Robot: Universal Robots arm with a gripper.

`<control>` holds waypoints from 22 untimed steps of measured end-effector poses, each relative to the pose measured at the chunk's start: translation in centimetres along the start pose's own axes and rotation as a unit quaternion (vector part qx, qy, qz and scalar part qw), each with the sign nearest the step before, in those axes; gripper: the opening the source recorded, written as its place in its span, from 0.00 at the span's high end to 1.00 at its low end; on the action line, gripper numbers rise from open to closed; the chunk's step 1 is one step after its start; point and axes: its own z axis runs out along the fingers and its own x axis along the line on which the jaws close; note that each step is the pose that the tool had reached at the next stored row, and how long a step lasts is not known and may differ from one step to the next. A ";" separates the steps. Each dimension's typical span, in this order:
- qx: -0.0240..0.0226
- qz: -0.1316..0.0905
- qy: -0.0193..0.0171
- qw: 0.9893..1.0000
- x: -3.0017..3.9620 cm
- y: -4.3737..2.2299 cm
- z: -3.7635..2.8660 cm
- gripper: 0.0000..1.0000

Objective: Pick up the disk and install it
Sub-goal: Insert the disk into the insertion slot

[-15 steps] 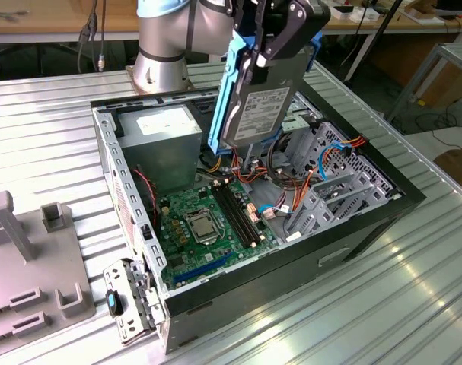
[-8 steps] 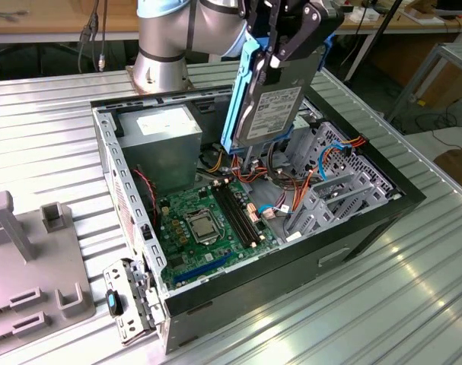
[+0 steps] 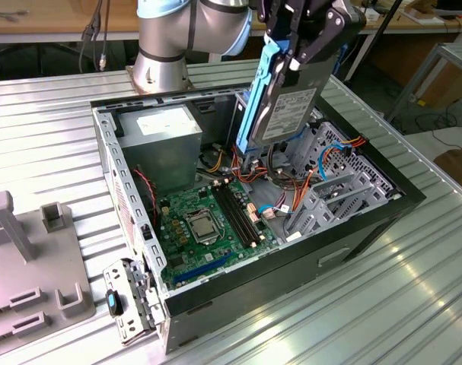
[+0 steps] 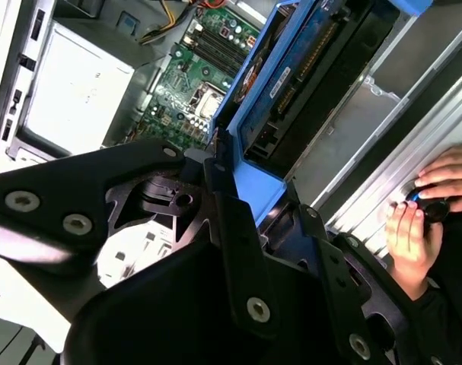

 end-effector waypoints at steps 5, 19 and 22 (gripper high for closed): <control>0.000 0.000 0.000 1.000 1.81 -0.19 0.00 0.63; 0.000 0.016 0.001 1.000 3.02 -1.80 0.55 0.63; 0.000 0.018 0.001 1.000 3.05 -2.44 0.63 0.63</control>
